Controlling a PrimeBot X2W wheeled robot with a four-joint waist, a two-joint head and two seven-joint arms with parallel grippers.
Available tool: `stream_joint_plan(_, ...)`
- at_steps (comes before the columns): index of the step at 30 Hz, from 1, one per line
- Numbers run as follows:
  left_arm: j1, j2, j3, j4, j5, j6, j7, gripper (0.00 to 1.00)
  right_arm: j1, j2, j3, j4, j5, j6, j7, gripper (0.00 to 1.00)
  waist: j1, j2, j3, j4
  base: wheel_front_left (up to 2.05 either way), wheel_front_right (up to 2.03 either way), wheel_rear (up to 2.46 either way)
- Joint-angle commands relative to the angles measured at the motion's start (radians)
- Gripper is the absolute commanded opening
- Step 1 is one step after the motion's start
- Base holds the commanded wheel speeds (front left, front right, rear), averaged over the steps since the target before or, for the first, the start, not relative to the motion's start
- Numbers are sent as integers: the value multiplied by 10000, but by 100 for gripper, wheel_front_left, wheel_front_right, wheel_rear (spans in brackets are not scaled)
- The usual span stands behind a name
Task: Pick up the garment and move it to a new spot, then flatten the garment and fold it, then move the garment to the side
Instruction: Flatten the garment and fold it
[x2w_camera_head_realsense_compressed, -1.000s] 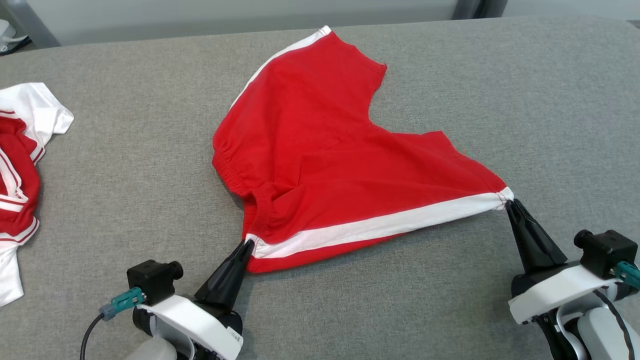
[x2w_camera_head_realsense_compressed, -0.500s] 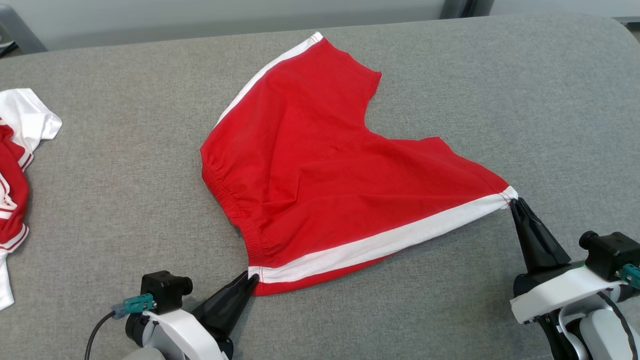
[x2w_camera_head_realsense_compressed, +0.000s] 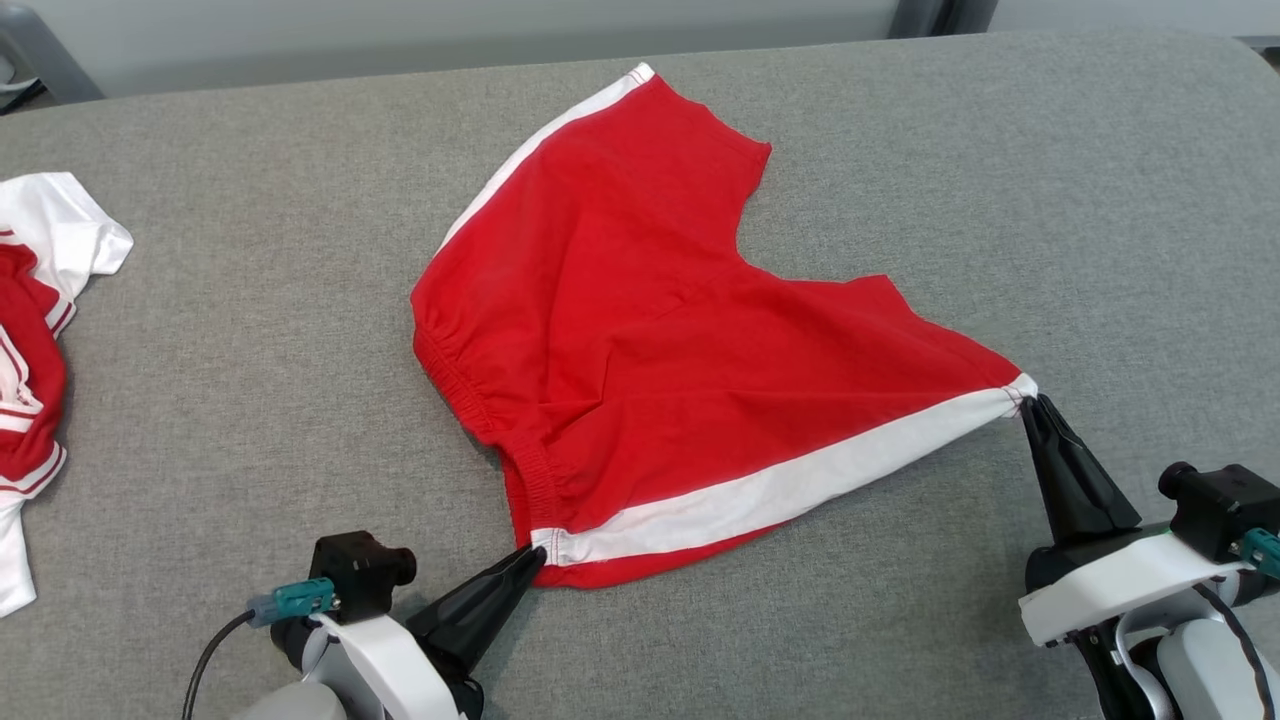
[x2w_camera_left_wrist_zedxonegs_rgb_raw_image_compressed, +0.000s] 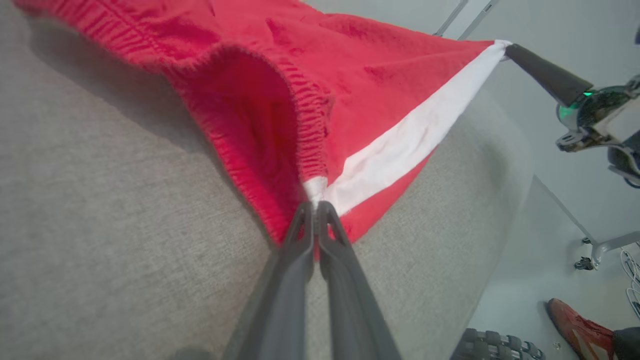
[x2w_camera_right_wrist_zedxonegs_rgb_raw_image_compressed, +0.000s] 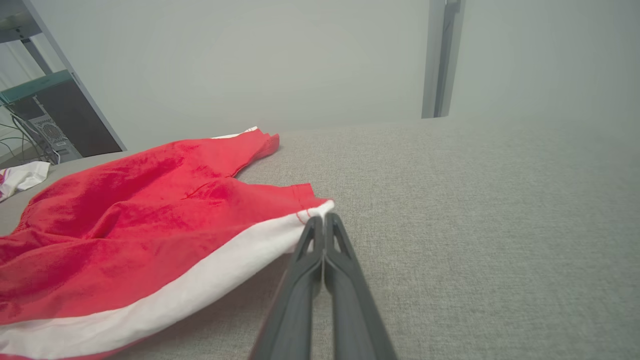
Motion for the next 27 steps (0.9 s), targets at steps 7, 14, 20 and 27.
stream_joint_plan(7,-62,982,574,-1281,1248,-73,-61,0,699,-513,248,-206,392,-2,-61,0,0,-1,64,175,0,0,0)
stream_joint_plan(14,413,1767,669,-1947,1893,-73,-61,0,1315,-1046,943,357,821,-2,-61,0,0,-1,150,316,0,0,0)
stream_joint_plan(20,597,2269,548,-2170,2071,-73,-61,0,1387,-1380,2074,738,1614,-2,-61,0,0,-1,159,340,0,0,0)
stream_joint_plan(27,596,2615,316,-2154,2237,-73,-61,0,1276,-1834,3149,1077,2276,-2,-61,0,0,-1,136,407,0,0,0)
